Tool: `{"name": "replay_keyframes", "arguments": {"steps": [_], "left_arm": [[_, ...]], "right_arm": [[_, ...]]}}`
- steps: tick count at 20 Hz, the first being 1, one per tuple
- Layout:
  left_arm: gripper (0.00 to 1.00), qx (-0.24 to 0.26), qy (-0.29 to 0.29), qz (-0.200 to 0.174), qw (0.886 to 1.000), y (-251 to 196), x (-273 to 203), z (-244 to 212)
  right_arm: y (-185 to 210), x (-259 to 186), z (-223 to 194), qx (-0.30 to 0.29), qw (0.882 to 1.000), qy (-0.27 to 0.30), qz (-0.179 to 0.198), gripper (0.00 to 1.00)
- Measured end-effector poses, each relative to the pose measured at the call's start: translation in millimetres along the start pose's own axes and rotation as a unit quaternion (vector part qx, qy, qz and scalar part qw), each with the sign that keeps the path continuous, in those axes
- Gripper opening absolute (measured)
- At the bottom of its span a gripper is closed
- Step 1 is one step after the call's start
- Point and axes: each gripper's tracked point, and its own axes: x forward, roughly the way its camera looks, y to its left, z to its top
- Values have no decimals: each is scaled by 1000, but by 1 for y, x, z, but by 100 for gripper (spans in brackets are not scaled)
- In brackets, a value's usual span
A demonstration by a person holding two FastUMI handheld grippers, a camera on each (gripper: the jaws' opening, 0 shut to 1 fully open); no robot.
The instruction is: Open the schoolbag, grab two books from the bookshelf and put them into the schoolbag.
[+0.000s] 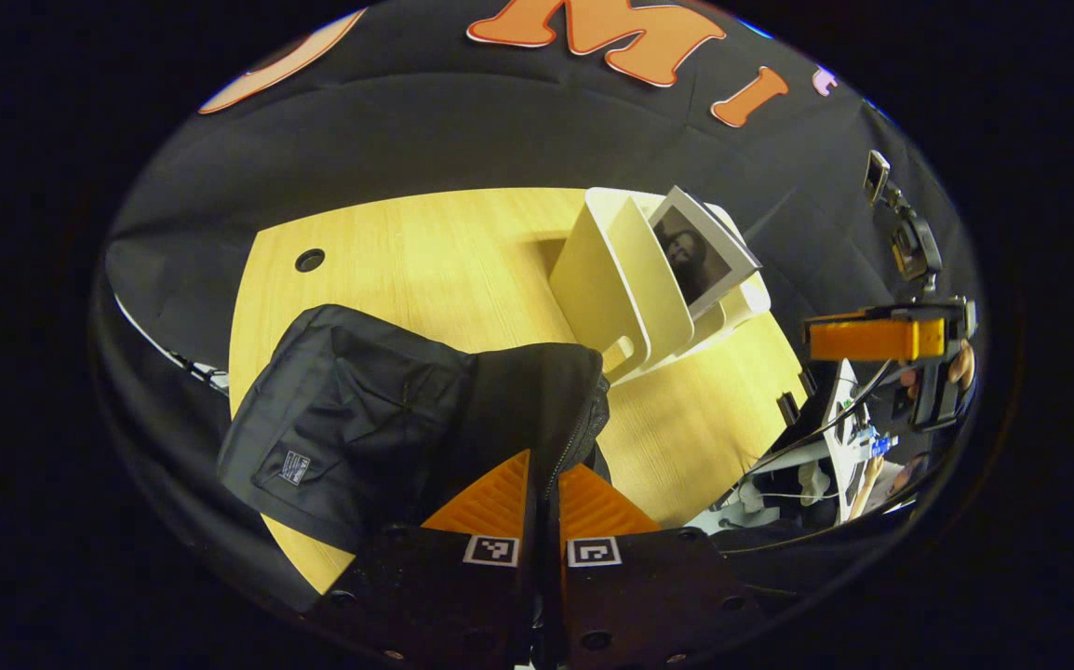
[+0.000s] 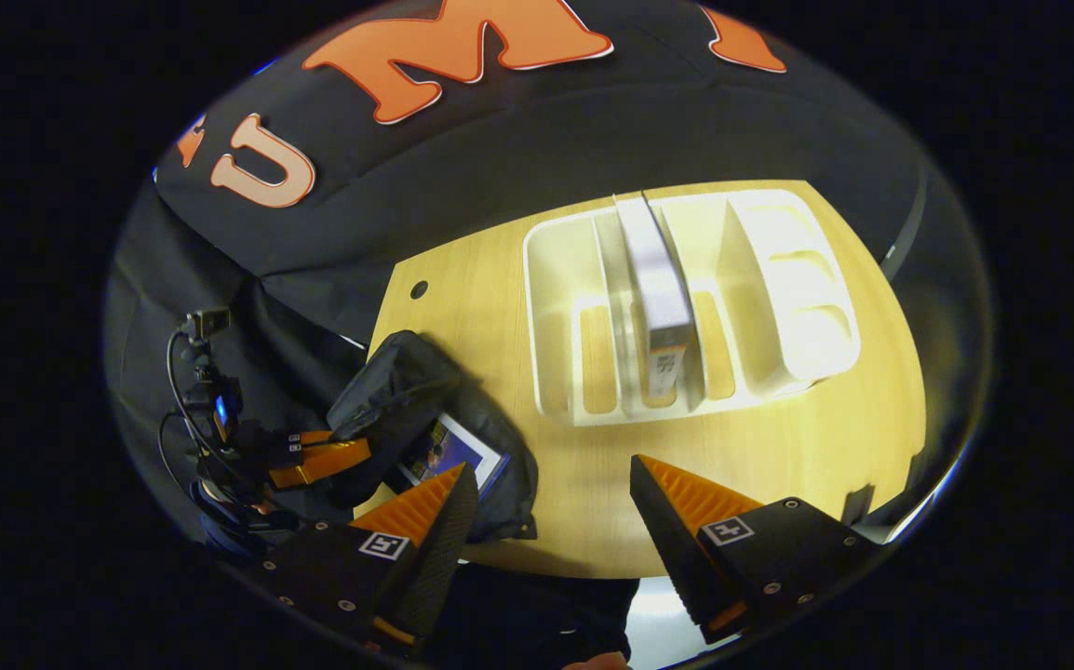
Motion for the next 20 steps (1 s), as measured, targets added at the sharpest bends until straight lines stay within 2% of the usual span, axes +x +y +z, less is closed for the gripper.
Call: {"name": "replay_keyframes", "arguments": {"steps": [5,10,14,18,20], "left_arm": [[5,-44,-8,25,999,-2,5,-3],[5,-93,-13,54,994,3,5,-11],[5,-128,-13,70,989,3,6,-13],[5,-149,-9,76,986,1,9,-16],[5,-150,-6,79,985,-1,11,-16]], "right_arm": [[-26,4,57,-43,999,17,-14,98],[-53,60,92,-40,997,68,-19,98],[-71,108,92,-60,991,117,-31,98],[-78,133,90,-69,986,146,-31,98],[-79,137,91,-65,986,151,-31,89]]}}
